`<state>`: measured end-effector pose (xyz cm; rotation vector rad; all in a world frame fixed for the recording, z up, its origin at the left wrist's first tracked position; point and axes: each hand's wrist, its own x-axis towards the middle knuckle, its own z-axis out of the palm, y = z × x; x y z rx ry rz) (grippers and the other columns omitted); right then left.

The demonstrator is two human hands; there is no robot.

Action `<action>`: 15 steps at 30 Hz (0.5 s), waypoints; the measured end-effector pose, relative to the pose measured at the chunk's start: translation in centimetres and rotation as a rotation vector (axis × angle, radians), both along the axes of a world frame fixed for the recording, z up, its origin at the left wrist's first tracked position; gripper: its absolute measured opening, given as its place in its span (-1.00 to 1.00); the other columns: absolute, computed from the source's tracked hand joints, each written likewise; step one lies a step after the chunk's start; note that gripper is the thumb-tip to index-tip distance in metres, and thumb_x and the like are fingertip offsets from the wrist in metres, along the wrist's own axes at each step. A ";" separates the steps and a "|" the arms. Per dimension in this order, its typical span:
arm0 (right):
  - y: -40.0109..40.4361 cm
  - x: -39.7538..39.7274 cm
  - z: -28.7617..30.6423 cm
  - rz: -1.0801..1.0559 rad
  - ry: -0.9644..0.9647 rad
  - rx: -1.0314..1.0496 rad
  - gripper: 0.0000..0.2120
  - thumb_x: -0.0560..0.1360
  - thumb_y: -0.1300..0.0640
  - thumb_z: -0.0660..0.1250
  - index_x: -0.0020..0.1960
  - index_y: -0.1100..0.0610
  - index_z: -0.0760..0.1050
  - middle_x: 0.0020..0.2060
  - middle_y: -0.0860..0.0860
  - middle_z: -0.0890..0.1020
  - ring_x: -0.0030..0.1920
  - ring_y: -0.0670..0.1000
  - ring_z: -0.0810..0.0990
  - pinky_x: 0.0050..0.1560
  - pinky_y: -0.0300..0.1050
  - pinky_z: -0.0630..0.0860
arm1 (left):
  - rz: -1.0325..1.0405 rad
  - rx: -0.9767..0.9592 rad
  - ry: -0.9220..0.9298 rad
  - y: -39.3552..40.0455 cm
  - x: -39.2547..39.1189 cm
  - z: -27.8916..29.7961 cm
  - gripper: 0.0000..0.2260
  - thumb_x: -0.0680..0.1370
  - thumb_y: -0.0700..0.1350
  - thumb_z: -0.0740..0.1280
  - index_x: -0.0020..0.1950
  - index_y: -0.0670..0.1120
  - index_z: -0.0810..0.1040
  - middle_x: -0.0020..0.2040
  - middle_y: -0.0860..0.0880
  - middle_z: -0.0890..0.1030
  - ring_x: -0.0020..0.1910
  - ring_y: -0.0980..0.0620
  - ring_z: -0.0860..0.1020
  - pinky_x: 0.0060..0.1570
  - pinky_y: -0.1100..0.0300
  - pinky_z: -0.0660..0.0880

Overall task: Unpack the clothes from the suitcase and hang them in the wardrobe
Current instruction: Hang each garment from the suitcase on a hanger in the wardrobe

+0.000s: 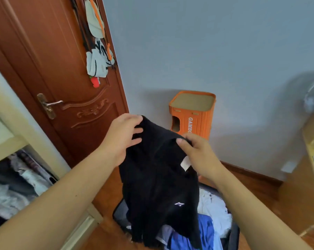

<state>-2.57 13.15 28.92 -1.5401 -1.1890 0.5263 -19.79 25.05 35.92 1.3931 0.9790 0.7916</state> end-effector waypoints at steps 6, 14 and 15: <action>5.4 -4.8 7.1 0.357 -0.359 -0.050 -0.67 0.65 0.02 0.25 -0.15 0.20 0.60 -0.27 0.13 0.62 -0.31 0.02 0.52 -0.22 -0.09 0.44 | -0.436 0.300 0.279 -0.3 -4.5 -2.9 -0.66 0.60 -0.17 0.42 0.36 0.04 0.54 0.16 0.02 0.68 0.11 0.09 0.66 0.14 0.03 0.61; 10.5 -6.7 13.0 0.469 -0.589 -0.094 -0.81 0.53 0.01 0.43 -0.14 0.12 0.65 -0.27 -0.04 0.66 -0.26 -0.13 0.59 -0.21 -0.25 0.46 | -0.038 0.439 0.460 1.6 -15.6 3.6 -0.70 0.68 -0.01 0.28 -0.10 -0.16 0.64 -0.33 -0.02 0.51 -0.37 0.11 0.44 -0.33 0.19 0.39; 11.2 -7.2 13.1 0.531 -0.659 -0.153 -0.82 0.52 -0.01 0.45 -0.13 0.11 0.65 -0.26 -0.04 0.67 -0.25 -0.11 0.60 -0.18 -0.21 0.49 | 0.069 0.503 0.493 1.7 -17.0 4.8 -0.69 0.68 0.00 0.28 -0.08 -0.18 0.65 -0.33 -0.05 0.52 -0.37 0.10 0.44 -0.29 0.15 0.39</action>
